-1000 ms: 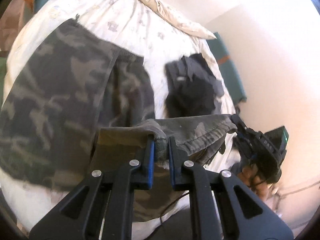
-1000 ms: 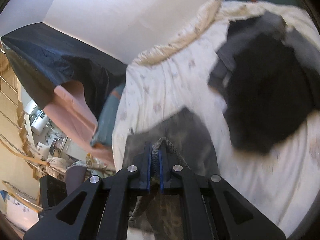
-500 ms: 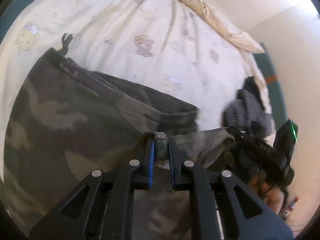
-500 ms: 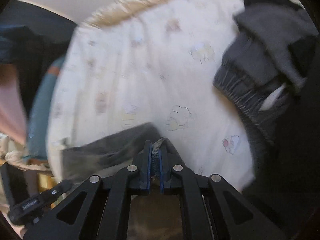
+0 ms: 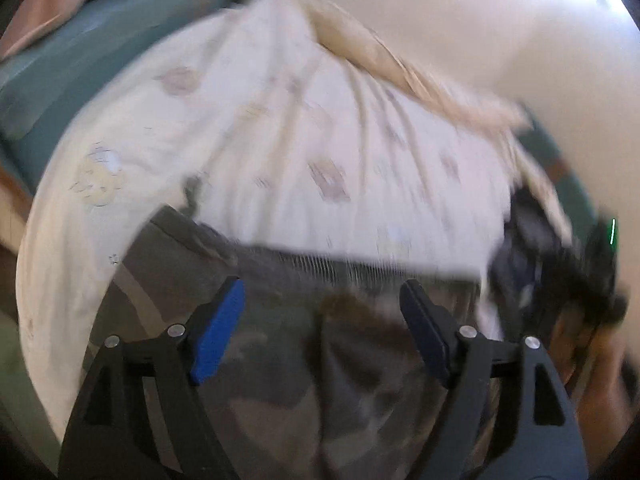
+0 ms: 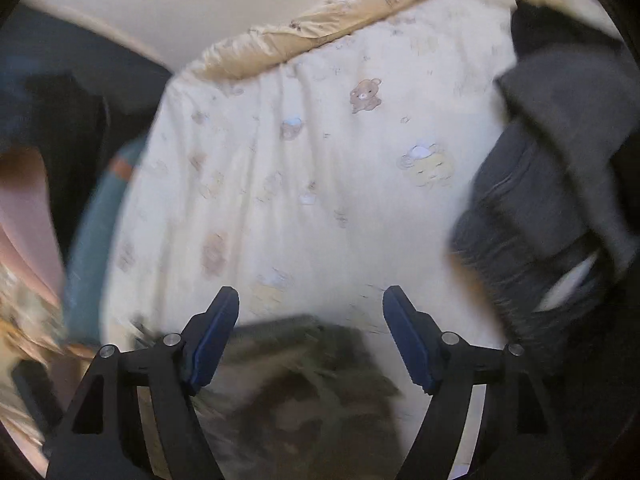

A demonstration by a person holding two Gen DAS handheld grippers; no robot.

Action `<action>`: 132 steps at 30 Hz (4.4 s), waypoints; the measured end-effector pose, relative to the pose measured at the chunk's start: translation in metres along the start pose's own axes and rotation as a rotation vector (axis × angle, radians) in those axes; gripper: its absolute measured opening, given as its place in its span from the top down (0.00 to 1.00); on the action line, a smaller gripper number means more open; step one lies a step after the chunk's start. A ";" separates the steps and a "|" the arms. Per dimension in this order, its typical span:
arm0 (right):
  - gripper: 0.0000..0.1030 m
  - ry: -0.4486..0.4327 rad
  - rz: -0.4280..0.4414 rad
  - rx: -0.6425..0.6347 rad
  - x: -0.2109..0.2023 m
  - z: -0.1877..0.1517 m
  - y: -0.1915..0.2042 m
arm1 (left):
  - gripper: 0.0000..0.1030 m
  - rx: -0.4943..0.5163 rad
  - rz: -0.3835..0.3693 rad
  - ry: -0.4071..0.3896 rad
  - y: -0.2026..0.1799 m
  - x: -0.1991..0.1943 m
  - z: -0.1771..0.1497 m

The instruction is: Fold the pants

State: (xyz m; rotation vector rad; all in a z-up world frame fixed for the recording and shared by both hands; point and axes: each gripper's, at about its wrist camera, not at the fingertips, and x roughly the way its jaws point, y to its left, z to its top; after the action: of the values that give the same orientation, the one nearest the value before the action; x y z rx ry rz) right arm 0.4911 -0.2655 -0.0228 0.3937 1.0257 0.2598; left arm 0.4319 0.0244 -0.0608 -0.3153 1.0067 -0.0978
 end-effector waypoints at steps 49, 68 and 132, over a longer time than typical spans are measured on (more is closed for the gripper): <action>0.29 -0.061 0.089 0.066 -0.225 -0.356 -0.060 | 0.32 0.217 -0.106 0.335 -0.019 -0.121 -0.313; 0.88 0.206 -0.105 -0.247 -0.151 -0.387 -0.028 | 0.98 0.331 -0.234 0.287 -0.047 -0.104 -0.316; 0.50 0.174 -0.091 -0.018 -0.140 -0.358 0.015 | 0.51 0.309 -0.101 0.149 -0.054 -0.136 -0.307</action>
State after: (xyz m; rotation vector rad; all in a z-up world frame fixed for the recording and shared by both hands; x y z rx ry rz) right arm 0.1104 -0.2360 -0.0717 0.3114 1.2080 0.2243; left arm 0.1038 -0.0628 -0.0854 -0.0766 1.1049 -0.3685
